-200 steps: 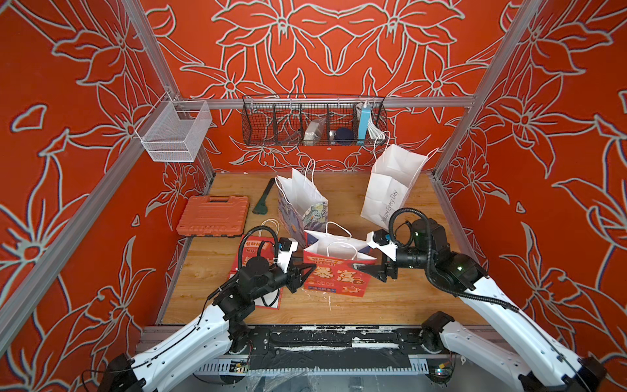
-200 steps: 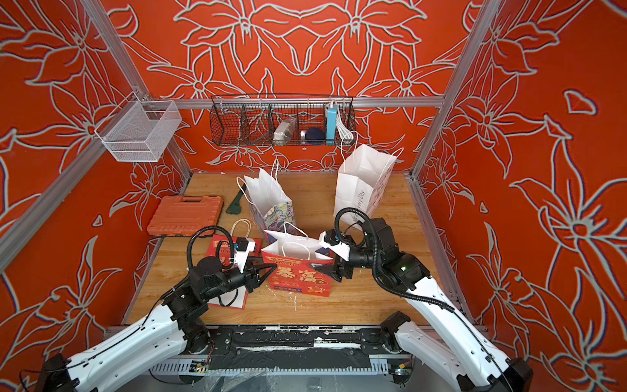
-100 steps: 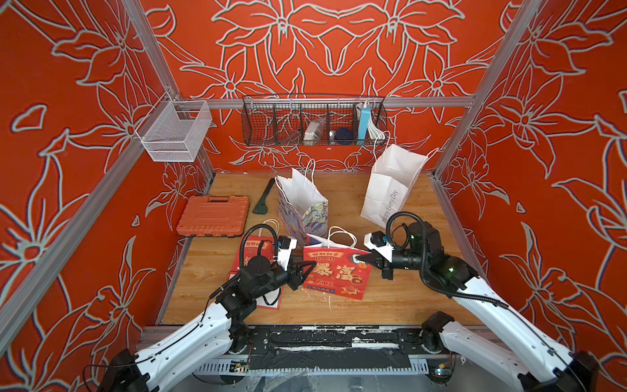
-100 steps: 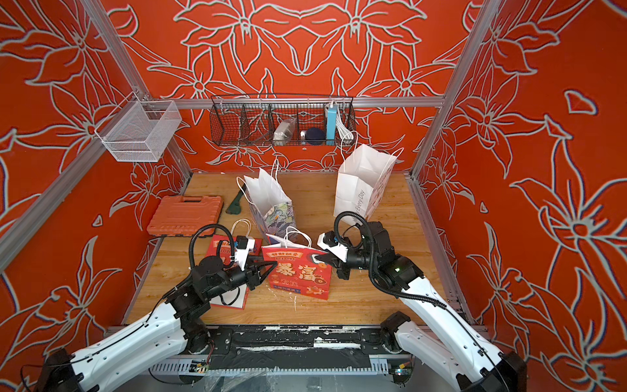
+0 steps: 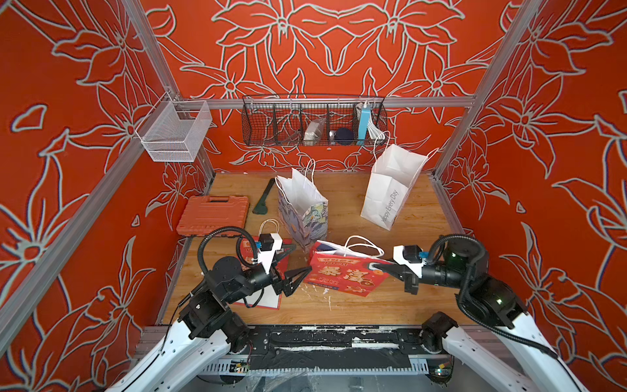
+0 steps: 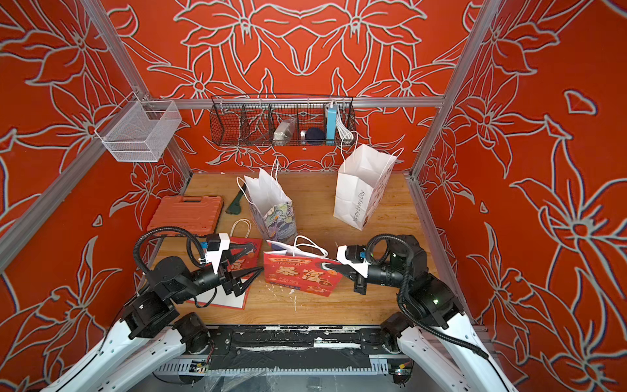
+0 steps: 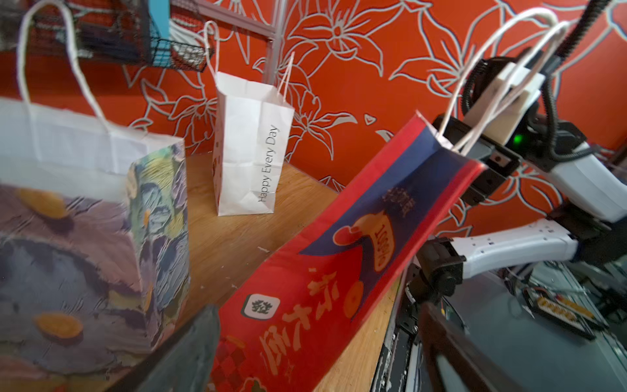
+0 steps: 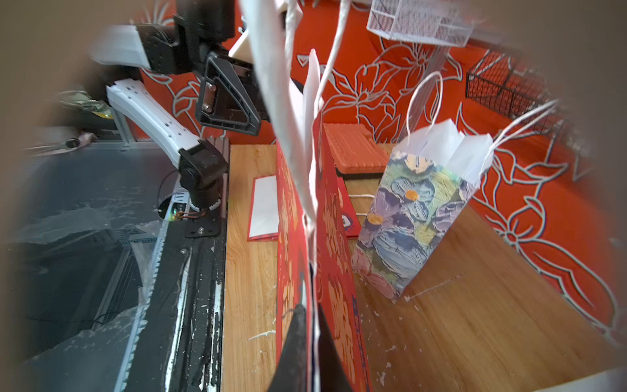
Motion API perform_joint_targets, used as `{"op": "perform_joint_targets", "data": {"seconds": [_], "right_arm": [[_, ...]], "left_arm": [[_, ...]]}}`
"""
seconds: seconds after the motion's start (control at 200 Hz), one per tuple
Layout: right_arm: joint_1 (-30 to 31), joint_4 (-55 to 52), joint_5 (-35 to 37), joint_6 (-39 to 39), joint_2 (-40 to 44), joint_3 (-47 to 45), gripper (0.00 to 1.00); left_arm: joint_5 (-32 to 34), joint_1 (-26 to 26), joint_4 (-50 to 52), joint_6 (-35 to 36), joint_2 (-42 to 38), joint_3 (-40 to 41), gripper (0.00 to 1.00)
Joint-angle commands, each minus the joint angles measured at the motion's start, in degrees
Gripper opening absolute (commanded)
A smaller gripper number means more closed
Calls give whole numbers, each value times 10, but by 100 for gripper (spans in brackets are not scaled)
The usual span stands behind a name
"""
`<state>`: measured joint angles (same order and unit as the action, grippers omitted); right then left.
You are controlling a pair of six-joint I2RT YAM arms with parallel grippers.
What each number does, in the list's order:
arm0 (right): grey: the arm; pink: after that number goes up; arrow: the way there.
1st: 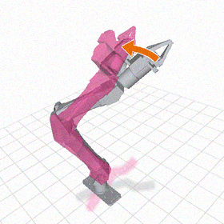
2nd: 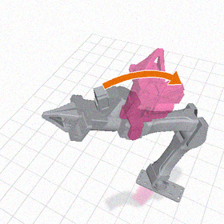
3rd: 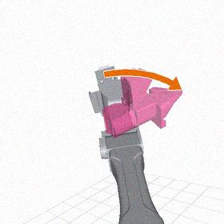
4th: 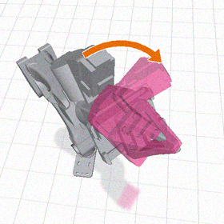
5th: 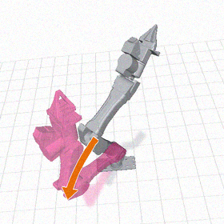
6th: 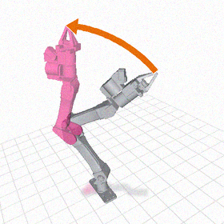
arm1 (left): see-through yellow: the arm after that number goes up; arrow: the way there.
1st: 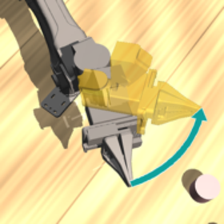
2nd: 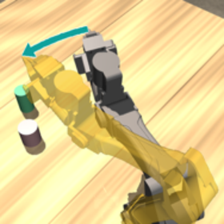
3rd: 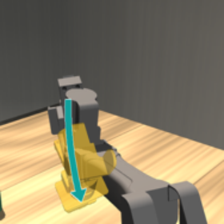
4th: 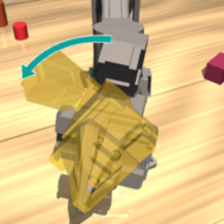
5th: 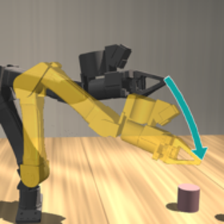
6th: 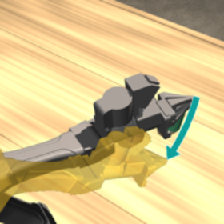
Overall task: Put away the paper bag
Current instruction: Pick up the paper bag from the center of the board, then press the paper bag.
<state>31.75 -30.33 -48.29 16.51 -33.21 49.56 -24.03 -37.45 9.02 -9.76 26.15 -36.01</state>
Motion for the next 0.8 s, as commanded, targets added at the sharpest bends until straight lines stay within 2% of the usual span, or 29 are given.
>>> {"op": "perform_joint_targets", "data": {"seconds": [0.0, 0.16, 0.225, 0.355, 0.46, 0.495, 0.545, 0.591, 0.666, 0.741, 0.796], "right_arm": [[-2, -58, -57, -10, -6, 32, 0], [-2, -74, -85, -41, -17, 58, 0], [-2, -62, -90, -60, -18, 56, 0], [-2, -64, -96, -75, -23, 60, 0], [-2, -88, -89, -63, -33, 68, 0], [-2, -97, -84, -61, -37, 70, 0], [-1, -109, -80, -59, -40, 74, 0], [-2, -113, -77, -62, -40, 76, 0], [-2, -109, -72, -71, -38, 75, 0], [-2, -104, -45, -97, -30, 75, 36], [-1, -104, -26, -112, -18, 70, 49]], "left_arm": [[-150, 3, 36, 21, 49, -44, 97], [-256, 3, -24, -6, 134, -71, 99], [-270, 3, -62, -16, 146, -67, 93], [-265, 3, -64, -4, 156, -81, 68], [-254, 3, -61, 8, 156, -81, 52], [-246, 3, -50, 14, 156, -84, 43], [-235, 3, -38, 20, 154, -86, 27], [-226, 3, -37, 22, 152, -84, 0], [-203, 3, -40, 18, 145, -77, 0], [-166, 3, -47, 6, 141, -73, 0], [-125, 5, -48, -7, 136, -73, 0]]}}
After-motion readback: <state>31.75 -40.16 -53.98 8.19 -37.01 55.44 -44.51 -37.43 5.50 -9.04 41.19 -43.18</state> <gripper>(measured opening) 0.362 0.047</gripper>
